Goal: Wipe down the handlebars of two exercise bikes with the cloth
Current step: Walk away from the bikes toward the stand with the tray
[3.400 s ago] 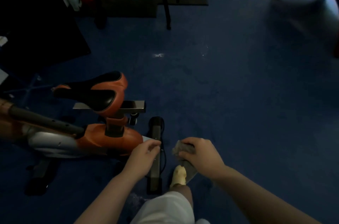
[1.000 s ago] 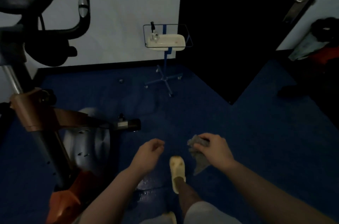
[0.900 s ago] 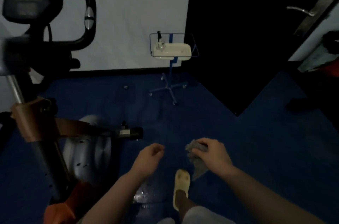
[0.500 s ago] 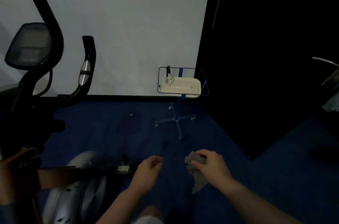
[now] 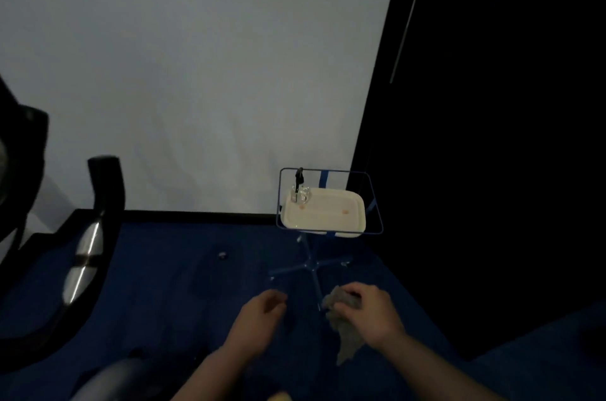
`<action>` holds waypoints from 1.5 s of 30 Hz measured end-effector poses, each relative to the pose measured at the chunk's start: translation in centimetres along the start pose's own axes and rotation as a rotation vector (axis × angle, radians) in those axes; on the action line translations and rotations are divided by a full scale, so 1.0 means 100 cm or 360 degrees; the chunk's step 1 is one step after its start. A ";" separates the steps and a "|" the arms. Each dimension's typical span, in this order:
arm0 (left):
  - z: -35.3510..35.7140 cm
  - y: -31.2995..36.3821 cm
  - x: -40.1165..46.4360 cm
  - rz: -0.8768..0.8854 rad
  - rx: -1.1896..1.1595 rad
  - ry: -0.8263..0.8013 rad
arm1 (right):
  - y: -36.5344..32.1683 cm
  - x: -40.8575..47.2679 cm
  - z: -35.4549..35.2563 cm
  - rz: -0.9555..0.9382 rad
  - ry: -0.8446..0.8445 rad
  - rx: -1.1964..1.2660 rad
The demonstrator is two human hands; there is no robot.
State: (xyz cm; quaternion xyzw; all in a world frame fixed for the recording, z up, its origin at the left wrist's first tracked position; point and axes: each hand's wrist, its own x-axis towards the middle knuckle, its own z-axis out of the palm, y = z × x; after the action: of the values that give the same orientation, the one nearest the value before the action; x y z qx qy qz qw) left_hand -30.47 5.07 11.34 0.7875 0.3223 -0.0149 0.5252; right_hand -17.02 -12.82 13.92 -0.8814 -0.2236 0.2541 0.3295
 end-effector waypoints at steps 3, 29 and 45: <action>-0.018 0.018 0.042 0.0100 0.0014 0.0024 | -0.015 0.039 -0.008 0.0008 0.0085 0.0040; -0.014 0.087 0.280 -0.0213 -0.0045 -0.0113 | 0.021 0.311 -0.045 0.0321 -0.0013 -0.0038; 0.007 0.065 0.342 -0.0567 -0.0194 0.0038 | 0.085 0.443 0.007 0.0571 -0.0258 -0.0229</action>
State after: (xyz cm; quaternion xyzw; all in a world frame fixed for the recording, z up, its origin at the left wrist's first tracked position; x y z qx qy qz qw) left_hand 0.20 19.76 3.94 0.6848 0.4630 -0.0787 0.5572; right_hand 18.59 6.60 -5.77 -0.9051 -0.1064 0.3620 0.1960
